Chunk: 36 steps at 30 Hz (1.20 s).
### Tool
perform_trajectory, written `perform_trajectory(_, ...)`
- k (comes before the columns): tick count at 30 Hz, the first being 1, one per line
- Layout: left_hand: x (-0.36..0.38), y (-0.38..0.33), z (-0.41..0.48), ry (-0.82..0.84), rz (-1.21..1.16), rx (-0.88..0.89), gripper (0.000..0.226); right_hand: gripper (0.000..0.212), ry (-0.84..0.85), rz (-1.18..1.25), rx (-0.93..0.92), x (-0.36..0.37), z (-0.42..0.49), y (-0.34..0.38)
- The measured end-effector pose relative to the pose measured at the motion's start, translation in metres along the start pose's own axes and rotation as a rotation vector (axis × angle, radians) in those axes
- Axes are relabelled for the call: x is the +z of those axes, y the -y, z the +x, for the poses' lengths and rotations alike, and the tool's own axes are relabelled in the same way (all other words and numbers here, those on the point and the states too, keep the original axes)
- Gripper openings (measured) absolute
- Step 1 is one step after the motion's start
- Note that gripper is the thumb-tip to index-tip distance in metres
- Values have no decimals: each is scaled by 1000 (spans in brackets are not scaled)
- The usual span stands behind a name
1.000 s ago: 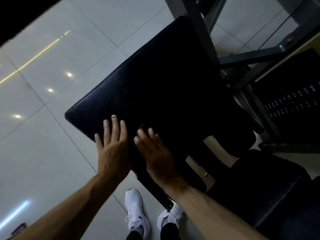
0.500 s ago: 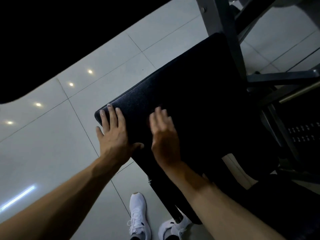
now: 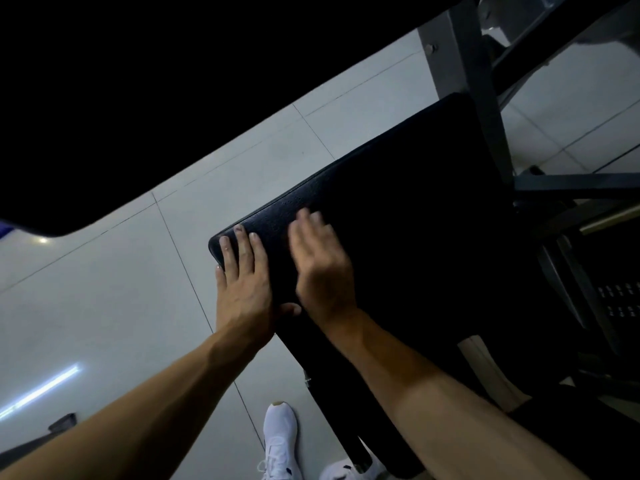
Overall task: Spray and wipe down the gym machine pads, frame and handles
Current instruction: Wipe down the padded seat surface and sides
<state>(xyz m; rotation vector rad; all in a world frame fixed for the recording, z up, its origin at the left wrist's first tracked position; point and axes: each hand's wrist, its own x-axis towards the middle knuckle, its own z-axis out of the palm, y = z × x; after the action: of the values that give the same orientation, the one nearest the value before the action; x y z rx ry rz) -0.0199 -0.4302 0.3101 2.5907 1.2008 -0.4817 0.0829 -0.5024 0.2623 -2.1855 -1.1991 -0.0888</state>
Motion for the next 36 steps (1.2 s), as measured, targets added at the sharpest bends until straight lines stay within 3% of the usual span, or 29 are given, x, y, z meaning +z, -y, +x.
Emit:
perform_trajectory(3,3,5,-1,-7,0,13,135,48,177,-39,-292,-4,-4,4)
perform_trajectory(5,2,4,0,12,-19,9,142,52,167,-98,-342,-13,20,-30)
perform_trajectory(8,3,5,0,8,-40,11,144,64,60,-130,-39,-28,64,-75)
perform_trajectory(10,5,4,1,-4,-33,11,144,65,24,-147,178,-25,75,-62)
perform_trajectory(12,6,5,2,2,-30,9,144,66,-11,-104,217,-14,67,-29)
perform_trajectory(17,8,10,2,-19,-51,31,141,52,202,-18,-217,1,44,20)
perform_trajectory(19,7,9,1,-3,-65,30,142,62,208,-77,-312,-5,57,-5)
perform_trajectory(21,6,11,1,-10,-59,41,142,68,120,-132,-179,-14,73,-37)
perform_trajectory(23,6,11,0,-13,-63,59,142,66,73,-140,122,-23,82,-52)
perform_trajectory(25,7,12,1,-27,-41,74,142,64,-9,-106,349,-15,84,-28)
perform_trajectory(26,8,13,2,-38,-44,77,142,64,-23,-92,373,-8,79,-9)
perform_trajectory(31,14,38,-7,-158,-144,220,129,50,180,25,-54,22,40,48)
perform_trajectory(34,16,57,-19,-183,-217,95,141,66,260,-78,-287,11,45,12)
perform_trajectory(36,7,61,-21,-172,-396,12,132,66,184,-148,-186,-2,56,-16)
